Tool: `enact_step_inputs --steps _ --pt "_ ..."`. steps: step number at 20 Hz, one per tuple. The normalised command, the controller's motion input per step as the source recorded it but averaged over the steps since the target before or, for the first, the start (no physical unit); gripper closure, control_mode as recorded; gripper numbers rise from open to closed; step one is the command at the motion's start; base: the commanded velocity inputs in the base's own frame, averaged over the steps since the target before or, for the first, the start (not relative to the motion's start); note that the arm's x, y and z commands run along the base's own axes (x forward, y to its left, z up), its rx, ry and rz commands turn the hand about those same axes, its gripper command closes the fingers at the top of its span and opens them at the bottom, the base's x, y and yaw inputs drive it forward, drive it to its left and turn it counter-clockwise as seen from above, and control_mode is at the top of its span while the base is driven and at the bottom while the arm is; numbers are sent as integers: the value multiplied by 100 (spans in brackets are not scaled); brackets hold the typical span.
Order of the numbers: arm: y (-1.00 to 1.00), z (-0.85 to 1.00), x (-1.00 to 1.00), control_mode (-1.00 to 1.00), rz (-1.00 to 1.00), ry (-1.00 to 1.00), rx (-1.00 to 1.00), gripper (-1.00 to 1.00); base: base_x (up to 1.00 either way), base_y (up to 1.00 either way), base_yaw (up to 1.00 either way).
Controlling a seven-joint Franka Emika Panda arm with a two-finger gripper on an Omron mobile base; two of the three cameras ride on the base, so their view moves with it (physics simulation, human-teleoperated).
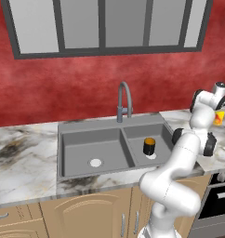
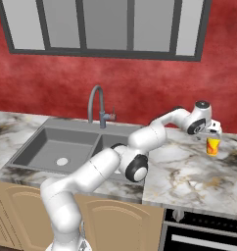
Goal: Move any existing items from the left basin to the right basin for drying. Then move the cup from the counter to the left basin of the sink for washing.
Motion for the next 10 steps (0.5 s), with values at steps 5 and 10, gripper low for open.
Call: enact_step_inputs --steps 5,10 --pt "-1 0 -13 -100 0 0 1 100 0 0 0" --pt "0 0 -59 -100 -1 0 2 100 0 0 0"
